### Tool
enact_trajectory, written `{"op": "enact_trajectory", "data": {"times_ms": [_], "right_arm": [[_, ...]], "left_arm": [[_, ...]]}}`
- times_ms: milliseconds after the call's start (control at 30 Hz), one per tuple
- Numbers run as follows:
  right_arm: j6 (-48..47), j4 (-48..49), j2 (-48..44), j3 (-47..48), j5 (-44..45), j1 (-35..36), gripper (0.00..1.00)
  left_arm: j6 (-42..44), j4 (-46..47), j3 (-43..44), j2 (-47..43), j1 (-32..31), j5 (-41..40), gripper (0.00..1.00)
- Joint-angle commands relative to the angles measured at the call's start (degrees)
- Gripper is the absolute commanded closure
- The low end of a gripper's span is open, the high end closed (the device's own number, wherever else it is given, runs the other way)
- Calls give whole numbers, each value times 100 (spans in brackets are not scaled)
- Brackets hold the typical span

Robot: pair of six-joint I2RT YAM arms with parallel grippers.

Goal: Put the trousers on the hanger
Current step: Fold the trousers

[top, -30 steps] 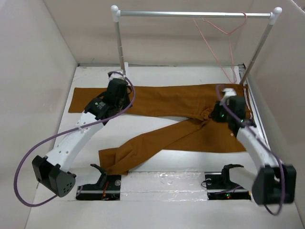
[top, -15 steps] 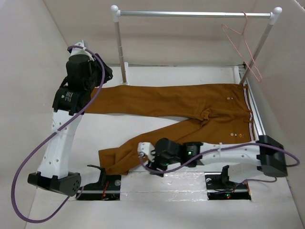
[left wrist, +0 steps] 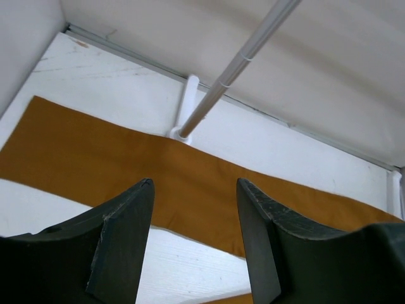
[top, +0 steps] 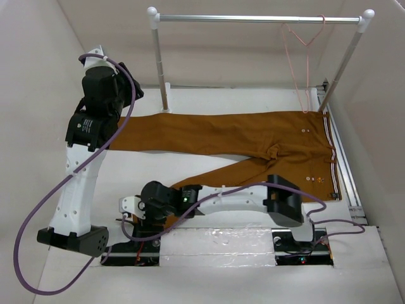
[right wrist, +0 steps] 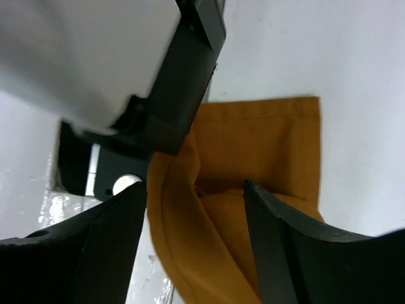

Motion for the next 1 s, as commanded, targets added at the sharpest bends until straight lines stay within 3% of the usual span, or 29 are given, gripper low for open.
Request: {"op": "enact_trajectory", "data": {"times_ms": [0, 100, 133, 167, 200, 333, 467, 567, 667, 800, 967], "right_arm": [[-286, -479, 377, 518, -453, -94, 33], [-321, -453, 387, 448, -410, -147, 48], [-313, -427, 344, 413, -365, -225, 81], [-304, -453, 213, 413, -295, -331, 95], [-278, -462, 107, 404, -129, -401, 100], [-102, -234, -709, 307, 565, -928, 100], [258, 572, -2323, -402, 830, -1753, 100], [478, 855, -2925, -677, 804, -2176, 100], [593, 900, -3146, -748, 304, -2528, 100], [488, 655, -2760, -563, -153, -2477, 100], [294, 147, -2786, -388, -1549, -2353, 100]], "left_arm": [[261, 100, 122, -100, -8, -395, 49], [357, 135, -10, -117, -8, -527, 50], [392, 144, -19, -117, -8, -562, 50], [410, 144, -45, -108, -8, -580, 50], [419, 153, -45, -100, -8, -571, 50], [454, 127, 156, 93, -8, -440, 50], [507, -22, 586, 374, -8, -246, 50], [516, -75, 684, 436, -8, -263, 50], [481, -137, 640, 428, -8, -377, 50], [445, -207, 465, 200, -8, -799, 50], [542, -356, 184, -169, -8, -1379, 50]]}}
